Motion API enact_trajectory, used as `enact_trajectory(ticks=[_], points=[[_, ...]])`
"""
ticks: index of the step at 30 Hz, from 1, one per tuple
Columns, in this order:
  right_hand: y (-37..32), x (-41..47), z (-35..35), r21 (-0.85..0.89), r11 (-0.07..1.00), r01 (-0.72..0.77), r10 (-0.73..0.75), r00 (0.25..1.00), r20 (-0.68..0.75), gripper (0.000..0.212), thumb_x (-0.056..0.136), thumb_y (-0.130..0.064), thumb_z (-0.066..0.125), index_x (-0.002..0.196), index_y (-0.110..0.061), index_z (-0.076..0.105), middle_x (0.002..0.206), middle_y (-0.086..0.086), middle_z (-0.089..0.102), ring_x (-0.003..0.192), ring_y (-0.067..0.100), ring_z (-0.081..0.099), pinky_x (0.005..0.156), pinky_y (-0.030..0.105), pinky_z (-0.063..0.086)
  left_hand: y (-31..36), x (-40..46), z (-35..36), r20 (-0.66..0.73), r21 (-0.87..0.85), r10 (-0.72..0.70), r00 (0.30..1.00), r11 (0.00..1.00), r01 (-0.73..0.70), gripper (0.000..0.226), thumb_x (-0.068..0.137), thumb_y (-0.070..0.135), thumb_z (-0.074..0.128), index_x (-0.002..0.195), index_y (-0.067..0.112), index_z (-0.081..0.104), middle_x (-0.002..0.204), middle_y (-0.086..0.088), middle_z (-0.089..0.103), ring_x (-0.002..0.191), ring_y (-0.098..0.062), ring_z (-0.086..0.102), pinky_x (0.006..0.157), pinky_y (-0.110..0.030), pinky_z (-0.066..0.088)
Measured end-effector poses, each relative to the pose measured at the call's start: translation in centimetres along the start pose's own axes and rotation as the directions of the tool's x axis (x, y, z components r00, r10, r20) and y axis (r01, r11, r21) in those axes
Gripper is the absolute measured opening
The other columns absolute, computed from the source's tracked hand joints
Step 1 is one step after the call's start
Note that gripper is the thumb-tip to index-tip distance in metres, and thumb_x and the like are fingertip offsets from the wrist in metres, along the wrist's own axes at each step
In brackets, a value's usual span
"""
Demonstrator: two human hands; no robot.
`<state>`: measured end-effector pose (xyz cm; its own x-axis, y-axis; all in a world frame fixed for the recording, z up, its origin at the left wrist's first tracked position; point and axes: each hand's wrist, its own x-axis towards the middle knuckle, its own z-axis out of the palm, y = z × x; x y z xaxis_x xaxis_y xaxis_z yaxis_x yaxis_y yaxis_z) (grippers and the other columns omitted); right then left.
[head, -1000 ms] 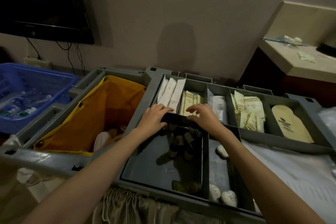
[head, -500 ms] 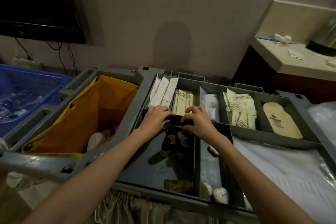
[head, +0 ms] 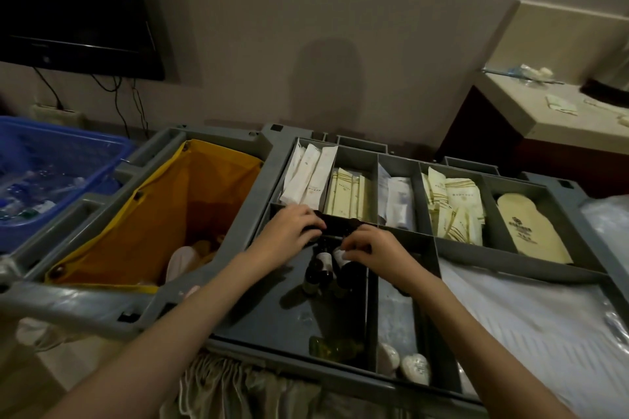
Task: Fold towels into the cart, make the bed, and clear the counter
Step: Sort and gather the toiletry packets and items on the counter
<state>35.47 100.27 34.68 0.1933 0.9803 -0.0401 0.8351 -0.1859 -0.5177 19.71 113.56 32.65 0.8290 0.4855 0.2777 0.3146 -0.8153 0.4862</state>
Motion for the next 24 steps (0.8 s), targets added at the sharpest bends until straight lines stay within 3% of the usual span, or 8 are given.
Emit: enact_trajectory(ticks=[3,7,10,17,24], points=[[0.0,-1.2,0.2,0.044,0.998,-0.046,0.041,0.994,0.102,0.03,0.084,-0.03,0.069,0.112,-0.026,0.063,0.106,-0.015,0.049,0.093,0.002,0.051,0.072,0.014,0.043,1.1,-1.9,-0.5,0.192,-0.119,-0.036,0.981,0.991,0.059,0.027,0.091,0.032,0.059,0.114,0.02,0.066,0.105,0.005,0.06,0.097,-0.006,0.054,0.087,-0.023,0.045],[-0.5,-2.0,0.6,0.024,0.999,-0.026,0.023,0.993,0.114,0.034,0.082,-0.029,0.071,0.115,-0.024,0.063,0.104,-0.019,0.046,0.093,0.001,0.05,0.078,0.016,0.045,1.5,-2.9,-0.9,0.279,-0.139,-0.04,0.959,0.987,0.081,0.032,0.084,0.032,0.069,0.113,0.019,0.066,0.102,0.006,0.059,0.09,-0.005,0.057,0.079,-0.017,0.049],[-1.1,-2.1,0.8,0.018,0.999,-0.035,0.034,0.996,0.081,0.03,0.084,-0.022,0.069,0.113,-0.021,0.063,0.107,-0.012,0.052,0.098,0.007,0.054,0.086,0.024,0.05,1.6,-2.9,-1.3,0.277,-0.088,-0.048,0.96,0.993,0.075,0.031,0.086,0.023,0.067,0.116,0.016,0.065,0.107,0.001,0.063,0.094,-0.008,0.06,0.086,-0.021,0.051],[-4.1,0.6,1.7,0.16,0.987,-0.002,0.008,0.999,-0.036,0.027,0.085,-0.021,0.069,0.11,-0.018,0.06,0.101,-0.008,0.061,0.091,0.003,0.058,0.069,0.013,0.048,-0.6,-1.2,-4.9,0.219,0.086,-0.164,0.962,0.985,0.148,0.034,0.09,0.016,0.063,0.123,0.012,0.062,0.122,-0.004,0.063,0.112,-0.014,0.058,0.098,-0.027,0.045],[-5.6,4.6,3.5,0.191,0.981,-0.011,0.027,0.996,-0.08,0.027,0.081,-0.019,0.073,0.106,-0.011,0.063,0.097,0.002,0.064,0.086,0.012,0.059,0.073,0.018,0.048,-2.3,-0.7,-5.1,0.203,0.125,-0.228,0.952,0.97,0.206,0.033,0.09,0.016,0.062,0.122,0.011,0.063,0.121,-0.007,0.064,0.112,-0.018,0.058,0.094,-0.027,0.043]])
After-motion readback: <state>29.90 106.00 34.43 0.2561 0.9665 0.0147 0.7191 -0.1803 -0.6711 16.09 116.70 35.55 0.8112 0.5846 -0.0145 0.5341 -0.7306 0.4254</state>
